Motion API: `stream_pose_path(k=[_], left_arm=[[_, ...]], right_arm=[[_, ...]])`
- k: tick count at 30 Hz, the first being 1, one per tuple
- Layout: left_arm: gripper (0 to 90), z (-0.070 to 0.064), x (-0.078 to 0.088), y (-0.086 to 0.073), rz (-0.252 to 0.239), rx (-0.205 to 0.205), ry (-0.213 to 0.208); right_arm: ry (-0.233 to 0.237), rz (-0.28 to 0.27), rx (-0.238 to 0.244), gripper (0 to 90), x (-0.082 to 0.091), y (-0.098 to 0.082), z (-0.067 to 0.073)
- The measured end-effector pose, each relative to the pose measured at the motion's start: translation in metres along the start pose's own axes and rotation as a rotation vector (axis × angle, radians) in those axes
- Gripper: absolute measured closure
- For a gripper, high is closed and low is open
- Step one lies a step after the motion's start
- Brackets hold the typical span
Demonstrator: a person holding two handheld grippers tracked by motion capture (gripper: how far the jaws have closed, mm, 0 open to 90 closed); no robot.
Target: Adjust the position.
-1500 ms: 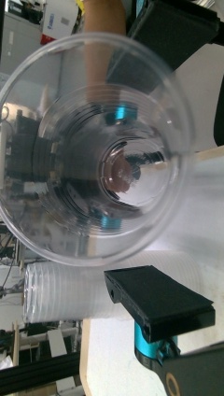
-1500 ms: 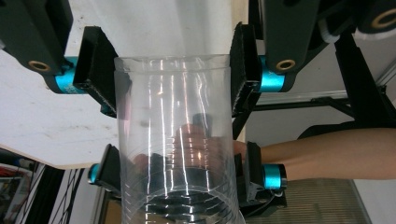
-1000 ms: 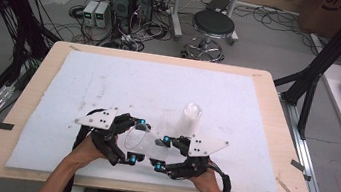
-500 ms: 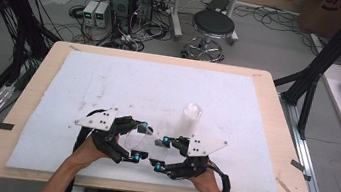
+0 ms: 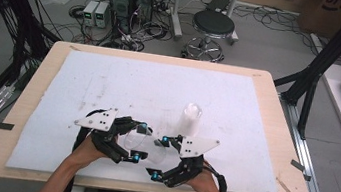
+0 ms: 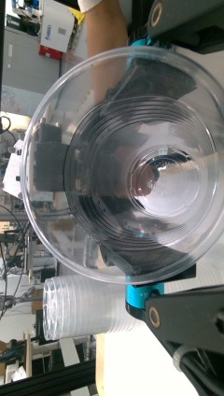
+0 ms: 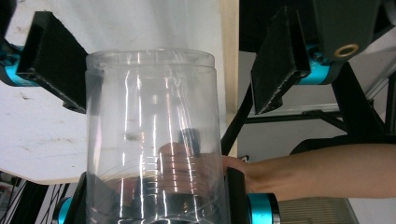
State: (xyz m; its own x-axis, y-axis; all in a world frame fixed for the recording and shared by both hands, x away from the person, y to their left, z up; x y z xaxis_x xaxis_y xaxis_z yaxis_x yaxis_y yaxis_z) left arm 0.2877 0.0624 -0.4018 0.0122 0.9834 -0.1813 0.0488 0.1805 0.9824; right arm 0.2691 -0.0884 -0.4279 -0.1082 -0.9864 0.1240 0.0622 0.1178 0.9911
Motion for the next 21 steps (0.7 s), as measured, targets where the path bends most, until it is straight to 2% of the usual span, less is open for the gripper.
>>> stream_pose_path(k=[4, 7, 11, 16, 19, 20, 21], left_arm=[[31.2, 0.001, 0.002, 0.001, 0.011, -0.004, 0.004], [31.4, 0.003, 0.004, 0.002, 0.043, 0.001, 0.018], [31.5, 0.006, 0.007, 0.004, 0.108, 0.006, 0.039], [31.6, 0.012, 0.008, 0.006, 0.213, -0.011, 0.063], [31.6, 0.017, 0.009, 0.008, 0.263, -0.013, 0.082], [31.6, 0.019, 0.009, 0.008, 0.277, -0.017, 0.085], [31.6, 0.021, 0.010, 0.008, 0.302, -0.017, 0.092]], right_arm=[[-0.006, 0.012, -0.002, 16.4, 0.000, -0.001, 0.000], [-0.023, 0.019, 0.003, 16.5, 0.002, -0.001, -0.001], [-0.036, 0.030, 0.000, 16.4, 0.007, -0.001, 0.001], [-0.062, 0.048, -0.005, 16.5, 0.017, -0.001, 0.001], [-0.106, 0.062, -0.001, 16.5, 0.028, -0.002, 0.000], [-0.106, 0.062, -0.001, 16.5, 0.028, -0.002, 0.000], [-0.130, 0.067, 0.002, 16.5, 0.034, -0.002, -0.002]])
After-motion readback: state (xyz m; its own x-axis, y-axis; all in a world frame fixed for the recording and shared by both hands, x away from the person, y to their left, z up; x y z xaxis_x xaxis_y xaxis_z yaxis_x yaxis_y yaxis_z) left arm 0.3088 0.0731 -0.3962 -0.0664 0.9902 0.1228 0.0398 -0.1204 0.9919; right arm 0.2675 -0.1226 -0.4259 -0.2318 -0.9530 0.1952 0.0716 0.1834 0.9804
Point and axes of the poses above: each handheld gripper's, and its own axes: x roughly backward along the jaws, y roughly out of its top, z roughly to its left, the point moved 6 cm from there along -x, roughly forward along the jaws, and after that the axes turned 11 degrees about -z, right-handed, at the moved point
